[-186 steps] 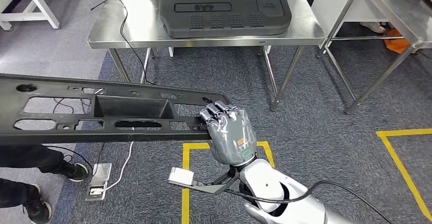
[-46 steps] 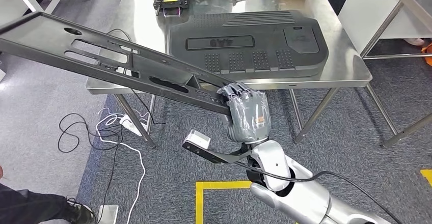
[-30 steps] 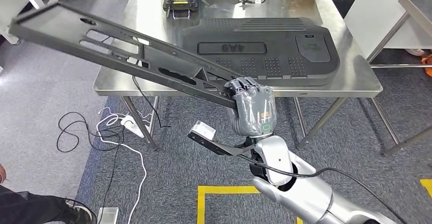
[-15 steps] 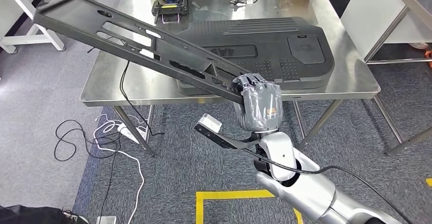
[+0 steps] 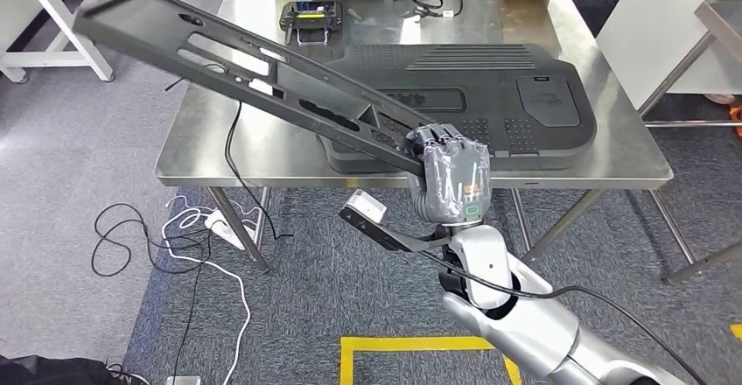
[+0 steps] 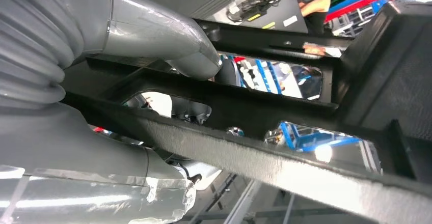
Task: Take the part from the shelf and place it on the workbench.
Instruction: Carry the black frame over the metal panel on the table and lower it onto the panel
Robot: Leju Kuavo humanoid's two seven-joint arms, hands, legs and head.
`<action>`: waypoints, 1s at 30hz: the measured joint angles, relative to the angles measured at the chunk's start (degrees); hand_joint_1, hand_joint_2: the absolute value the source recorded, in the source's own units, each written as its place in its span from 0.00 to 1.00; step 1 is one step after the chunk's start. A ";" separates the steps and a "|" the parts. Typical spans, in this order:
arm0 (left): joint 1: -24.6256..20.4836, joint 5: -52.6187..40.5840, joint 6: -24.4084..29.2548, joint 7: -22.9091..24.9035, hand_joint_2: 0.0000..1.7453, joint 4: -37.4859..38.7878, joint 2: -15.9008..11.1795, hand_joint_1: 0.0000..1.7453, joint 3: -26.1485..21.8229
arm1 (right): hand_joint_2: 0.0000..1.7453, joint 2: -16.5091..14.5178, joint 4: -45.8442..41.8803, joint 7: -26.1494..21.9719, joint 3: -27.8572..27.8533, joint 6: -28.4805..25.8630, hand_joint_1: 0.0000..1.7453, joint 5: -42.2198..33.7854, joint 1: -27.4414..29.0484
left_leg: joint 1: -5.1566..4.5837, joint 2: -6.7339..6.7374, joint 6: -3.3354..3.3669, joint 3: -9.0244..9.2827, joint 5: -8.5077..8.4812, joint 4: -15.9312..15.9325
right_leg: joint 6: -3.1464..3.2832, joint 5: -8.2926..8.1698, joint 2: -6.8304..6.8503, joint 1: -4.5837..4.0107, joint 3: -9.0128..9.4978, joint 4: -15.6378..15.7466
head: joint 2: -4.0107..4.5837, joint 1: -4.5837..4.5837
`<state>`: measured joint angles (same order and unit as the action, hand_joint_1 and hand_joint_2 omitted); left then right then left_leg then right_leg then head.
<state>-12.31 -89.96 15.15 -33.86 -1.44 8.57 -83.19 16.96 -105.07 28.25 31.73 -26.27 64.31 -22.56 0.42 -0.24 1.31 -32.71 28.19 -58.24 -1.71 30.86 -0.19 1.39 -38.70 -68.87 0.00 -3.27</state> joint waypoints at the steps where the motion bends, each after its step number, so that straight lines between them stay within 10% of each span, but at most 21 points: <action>1: 0.00 0.00 0.00 0.00 1.00 0.00 0.00 0.00 0.00 | 1.00 0.02 0.06 0.08 -0.05 0.00 1.00 0.00 -0.02 | -0.02 -0.04 -0.27 0.25 0.40 -0.15 | 0.10 -1.90 0.07 -0.02 1.38 3.52 | 0.00 -0.11; 8: -0.47 0.00 -0.43 0.33 1.00 0.00 -0.14 0.00 0.01 | 1.00 0.33 0.79 0.66 -0.69 -0.10 1.00 -0.09 -0.38 | -0.19 -0.02 -2.31 -0.12 2.65 -2.55 | 1.86 -3.04 -0.08 -0.05 3.69 8.98 | 0.00 0.30; 13: -0.27 0.00 -0.11 0.58 1.00 0.00 -0.20 0.00 0.01 | 1.00 0.36 2.06 1.28 -0.95 0.08 1.00 -0.15 -0.76 | 0.19 0.02 -3.16 -8.26 6.79 -16.99 | 2.77 -2.10 0.14 -0.04 5.02 9.16 | 0.00 0.80; 18: -0.28 0.00 -0.07 0.59 1.00 0.00 -0.22 0.00 0.01 | 1.00 0.58 3.82 2.02 -1.68 0.80 1.00 0.32 -1.68 | -0.18 0.00 -1.82 -3.79 -2.20 -3.09 | 1.96 -0.66 -0.09 -0.13 6.80 9.16 | 0.00 0.97; 23: -0.35 0.00 -0.07 0.59 1.00 0.00 -0.23 0.00 0.01 | 1.00 1.38 4.92 2.47 -2.02 1.85 1.00 1.09 -2.77 | -0.16 0.05 -0.64 -2.61 -1.94 -0.42 | 0.48 0.37 -0.06 -0.10 6.68 8.62 | 0.00 0.93; 27: -0.47 0.00 -0.26 0.60 1.00 0.00 -0.22 0.00 0.02 | 1.00 1.95 5.76 2.87 -2.36 2.42 1.00 1.74 -3.55 | -0.09 0.11 0.31 -1.57 -1.53 0.19 | 0.01 5.19 -0.04 -0.07 -0.13 -3.96 | 0.00 0.34; 30: -0.48 0.00 -0.66 0.67 1.00 0.00 -0.24 0.00 0.02 | 1.00 2.43 6.69 3.11 -2.45 3.37 1.00 2.34 -4.31 | -0.09 0.01 0.24 -0.70 -0.74 0.01 | -0.07 1.17 0.00 -0.02 -1.14 -2.53 | 0.00 0.03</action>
<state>-12.80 -89.96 14.49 -33.19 -1.44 8.33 -83.17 19.38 -98.38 31.36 29.27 -22.90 66.65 -26.87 0.33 -0.24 1.56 -33.41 27.45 -58.23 -1.78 32.03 -0.19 1.37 -39.84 -71.40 0.00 -3.24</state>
